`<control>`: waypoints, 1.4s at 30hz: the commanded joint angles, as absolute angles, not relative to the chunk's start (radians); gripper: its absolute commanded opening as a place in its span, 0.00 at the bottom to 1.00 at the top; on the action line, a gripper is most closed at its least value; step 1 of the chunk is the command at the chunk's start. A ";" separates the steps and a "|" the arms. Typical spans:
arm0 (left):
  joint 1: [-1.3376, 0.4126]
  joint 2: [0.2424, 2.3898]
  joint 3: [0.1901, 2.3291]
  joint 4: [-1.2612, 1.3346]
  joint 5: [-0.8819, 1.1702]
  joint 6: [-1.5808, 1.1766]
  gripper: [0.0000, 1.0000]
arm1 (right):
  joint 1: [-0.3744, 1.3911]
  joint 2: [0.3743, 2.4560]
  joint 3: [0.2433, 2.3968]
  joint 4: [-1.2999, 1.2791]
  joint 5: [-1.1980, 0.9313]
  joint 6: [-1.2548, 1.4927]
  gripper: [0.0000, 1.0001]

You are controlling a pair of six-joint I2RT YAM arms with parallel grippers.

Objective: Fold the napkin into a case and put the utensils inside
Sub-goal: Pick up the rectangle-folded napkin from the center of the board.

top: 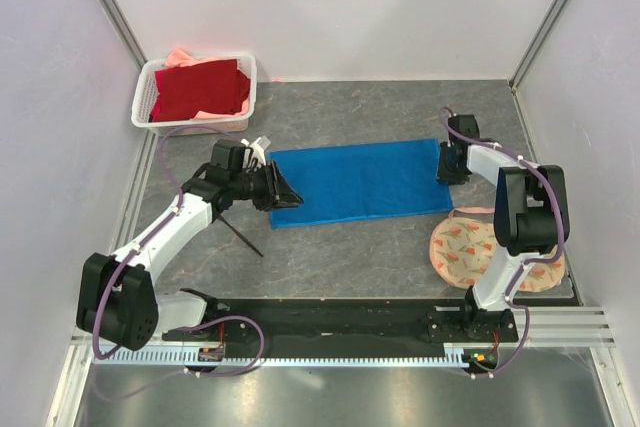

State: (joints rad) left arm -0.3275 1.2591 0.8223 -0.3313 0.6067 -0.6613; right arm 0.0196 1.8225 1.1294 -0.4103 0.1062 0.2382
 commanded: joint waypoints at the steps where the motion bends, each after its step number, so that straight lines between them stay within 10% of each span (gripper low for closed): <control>1: -0.330 1.258 0.847 -0.288 0.641 -0.650 0.34 | 0.037 1.842 1.092 -0.397 0.112 0.241 0.37; 16: -0.336 1.279 0.854 -0.282 0.660 -0.660 0.34 | 0.035 1.848 1.038 -0.310 -0.136 0.203 0.00; 42: -0.500 1.908 1.248 -0.163 0.578 -0.842 0.28 | 0.005 1.529 0.969 -0.328 -0.117 0.265 0.00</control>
